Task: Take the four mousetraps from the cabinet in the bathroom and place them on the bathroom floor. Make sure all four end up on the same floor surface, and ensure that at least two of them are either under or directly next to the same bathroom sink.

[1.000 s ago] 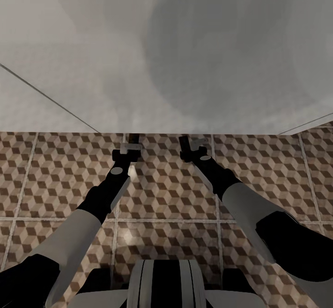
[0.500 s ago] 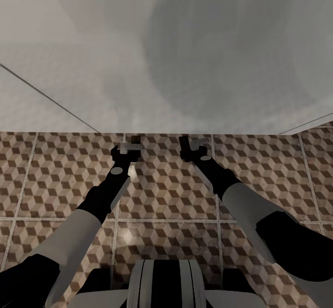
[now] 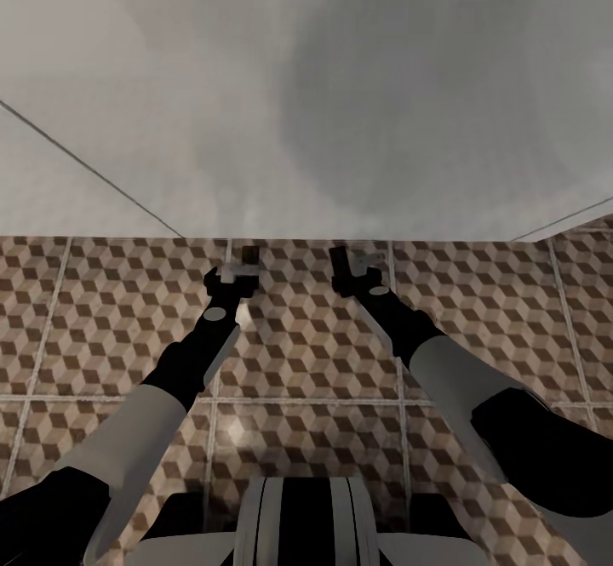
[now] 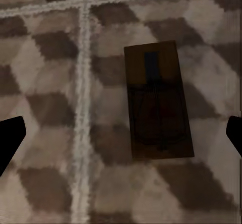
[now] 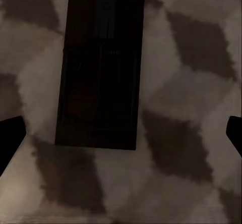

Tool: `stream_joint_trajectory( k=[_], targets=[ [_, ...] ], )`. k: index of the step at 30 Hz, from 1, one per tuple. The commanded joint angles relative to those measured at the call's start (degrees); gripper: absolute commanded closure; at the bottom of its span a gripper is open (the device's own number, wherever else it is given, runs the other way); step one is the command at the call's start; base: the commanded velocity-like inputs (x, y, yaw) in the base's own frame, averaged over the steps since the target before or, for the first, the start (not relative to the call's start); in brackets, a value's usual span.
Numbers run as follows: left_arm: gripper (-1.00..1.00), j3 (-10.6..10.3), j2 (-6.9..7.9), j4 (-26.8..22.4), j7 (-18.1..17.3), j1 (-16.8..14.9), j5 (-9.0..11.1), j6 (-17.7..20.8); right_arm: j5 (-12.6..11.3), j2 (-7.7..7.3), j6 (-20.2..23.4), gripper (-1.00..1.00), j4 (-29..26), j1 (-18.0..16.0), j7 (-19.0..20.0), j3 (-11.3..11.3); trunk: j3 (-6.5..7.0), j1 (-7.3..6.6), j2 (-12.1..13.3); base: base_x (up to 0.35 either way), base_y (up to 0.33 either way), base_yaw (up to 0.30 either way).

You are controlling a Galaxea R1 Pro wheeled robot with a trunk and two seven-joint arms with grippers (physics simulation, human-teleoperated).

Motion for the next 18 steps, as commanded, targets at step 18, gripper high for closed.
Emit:
stream_joint_trajectory(
  k=[18],
  targets=[
    [-1.0, -0.25, 0.05, -0.08, 0.46, 0.03, 0.59, 0.21, -0.57, -0.07, 0.23, -1.0, -0.01, -0.03, -0.48, 0.49, -0.03, -0.03, -0.01, -0.306, 0.0, 0.0]
  ],
)
